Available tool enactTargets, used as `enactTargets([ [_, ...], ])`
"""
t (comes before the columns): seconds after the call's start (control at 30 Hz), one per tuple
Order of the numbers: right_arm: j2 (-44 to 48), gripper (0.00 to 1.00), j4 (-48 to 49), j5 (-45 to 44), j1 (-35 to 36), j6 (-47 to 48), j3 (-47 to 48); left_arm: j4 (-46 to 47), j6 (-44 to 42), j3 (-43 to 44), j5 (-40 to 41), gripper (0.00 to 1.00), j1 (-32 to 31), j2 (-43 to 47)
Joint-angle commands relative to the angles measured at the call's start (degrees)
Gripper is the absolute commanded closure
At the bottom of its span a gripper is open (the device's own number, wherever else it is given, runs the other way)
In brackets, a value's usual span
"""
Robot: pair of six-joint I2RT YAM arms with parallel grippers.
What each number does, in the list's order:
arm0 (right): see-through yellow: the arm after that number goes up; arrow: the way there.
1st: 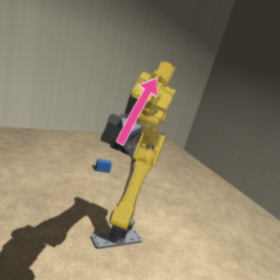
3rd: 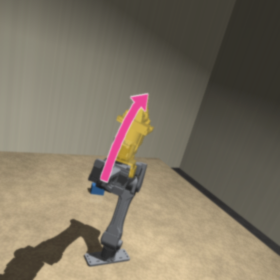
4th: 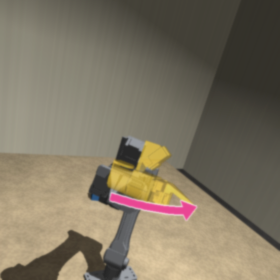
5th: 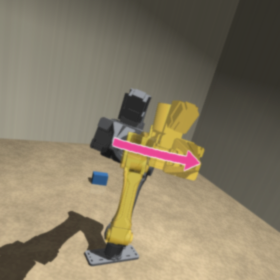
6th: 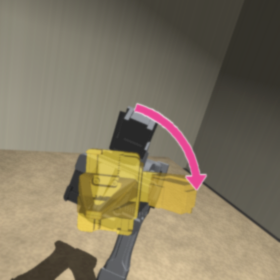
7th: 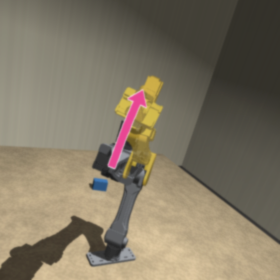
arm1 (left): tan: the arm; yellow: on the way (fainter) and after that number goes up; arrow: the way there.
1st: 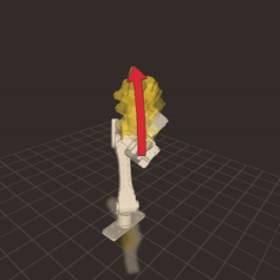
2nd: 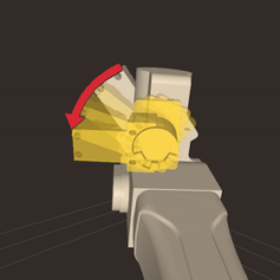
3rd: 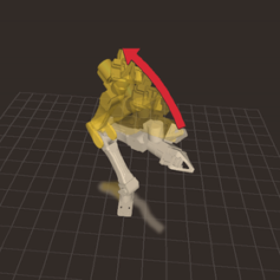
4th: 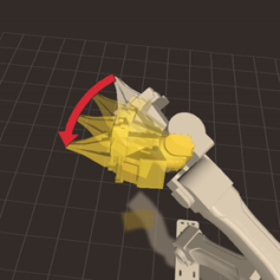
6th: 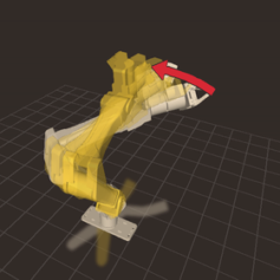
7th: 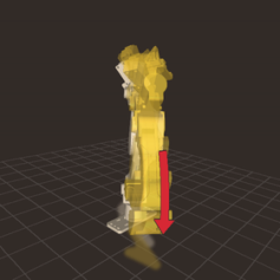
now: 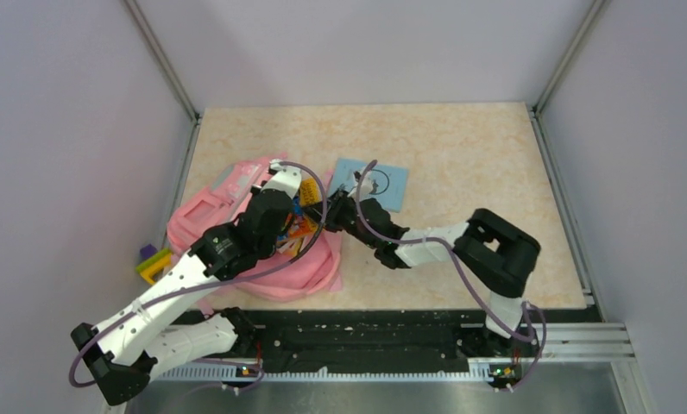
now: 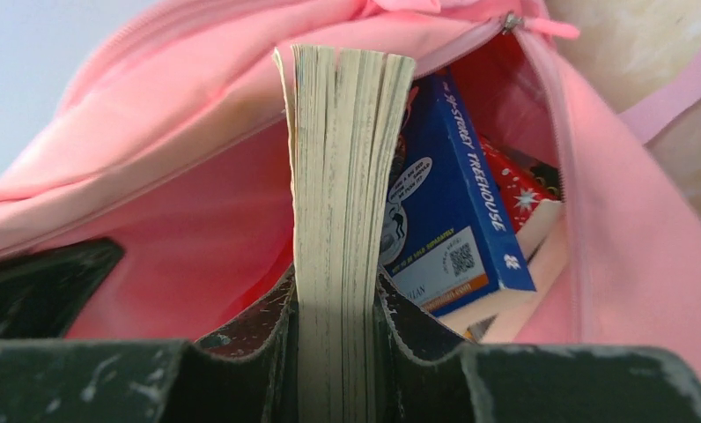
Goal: Pack the student bag
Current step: Place the book in the student bag.
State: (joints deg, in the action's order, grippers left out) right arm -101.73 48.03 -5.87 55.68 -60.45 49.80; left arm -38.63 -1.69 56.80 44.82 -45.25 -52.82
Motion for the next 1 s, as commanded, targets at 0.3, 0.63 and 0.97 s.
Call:
enactTargets([
  [0.3, -12.6, 0.37, -1.6, -5.7, 3.9, 7.2, 15.6, 9.6, 0.3, -2.0, -1.9, 1.00, 0.7, 0.9],
  [0.63, 6.5, 0.07, -13.8, -10.4, 3.1, 22.2, 2.5, 9.5, 0.6, -2.7, -1.8, 1.00, 0.8, 1.0],
  [0.97, -3.0, 0.15, -22.2, 2.2, 1.4, 20.7, 13.0, 9.6, 0.6, -2.9, -2.4, 1.00, 0.9, 0.8],
])
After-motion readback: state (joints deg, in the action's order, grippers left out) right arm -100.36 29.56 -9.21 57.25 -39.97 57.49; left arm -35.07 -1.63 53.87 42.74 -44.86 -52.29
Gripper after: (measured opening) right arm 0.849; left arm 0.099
